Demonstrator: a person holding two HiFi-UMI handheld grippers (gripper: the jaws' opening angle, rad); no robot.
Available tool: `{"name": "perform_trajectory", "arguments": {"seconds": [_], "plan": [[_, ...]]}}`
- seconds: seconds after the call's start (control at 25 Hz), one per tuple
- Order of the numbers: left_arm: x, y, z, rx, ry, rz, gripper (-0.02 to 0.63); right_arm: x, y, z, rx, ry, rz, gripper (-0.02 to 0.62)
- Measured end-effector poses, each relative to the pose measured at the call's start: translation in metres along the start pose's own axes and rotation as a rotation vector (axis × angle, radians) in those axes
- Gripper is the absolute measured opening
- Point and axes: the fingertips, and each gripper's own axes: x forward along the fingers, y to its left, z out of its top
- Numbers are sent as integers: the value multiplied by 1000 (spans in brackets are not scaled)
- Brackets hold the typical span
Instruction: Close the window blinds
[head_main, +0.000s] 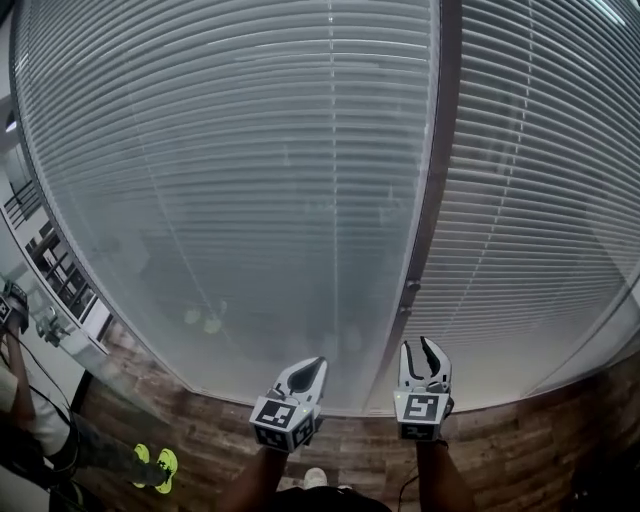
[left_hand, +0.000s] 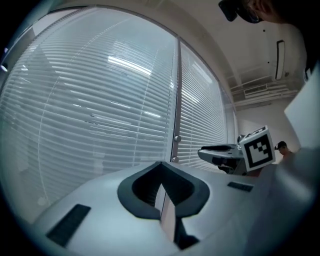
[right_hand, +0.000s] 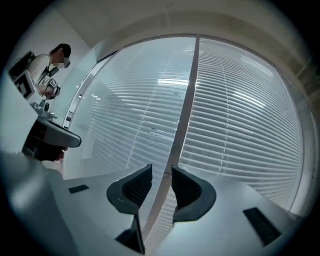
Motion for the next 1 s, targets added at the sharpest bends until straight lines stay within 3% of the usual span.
{"name": "perform_trajectory", "arguments": {"seconds": [0.04, 0.08, 0.16, 0.32, 0.52, 0.72, 1.0], "plan": [[-2, -2, -1, 11, 1, 4, 0, -7, 2, -2, 26, 3, -1, 119], [-4, -5, -1, 25, 5, 11, 0, -14, 3, -4, 47, 6, -2, 59], [-10, -7, 2, 50, 13, 43, 0, -25, 6, -8, 75, 7, 4, 6], [-30, -4, -4, 79, 47, 103, 0, -41, 16, -13, 122, 6, 33, 3], [-53, -2, -21, 55, 96, 138, 0, -65, 24, -23, 148, 44, 50, 3], [-67, -11, -23, 64, 93, 131, 0, -83, 32, -28, 160, 63, 39, 3], [-109, -11, -34, 39, 97, 95, 0, -122, 77, -23, 155, 34, 61, 3]]}}
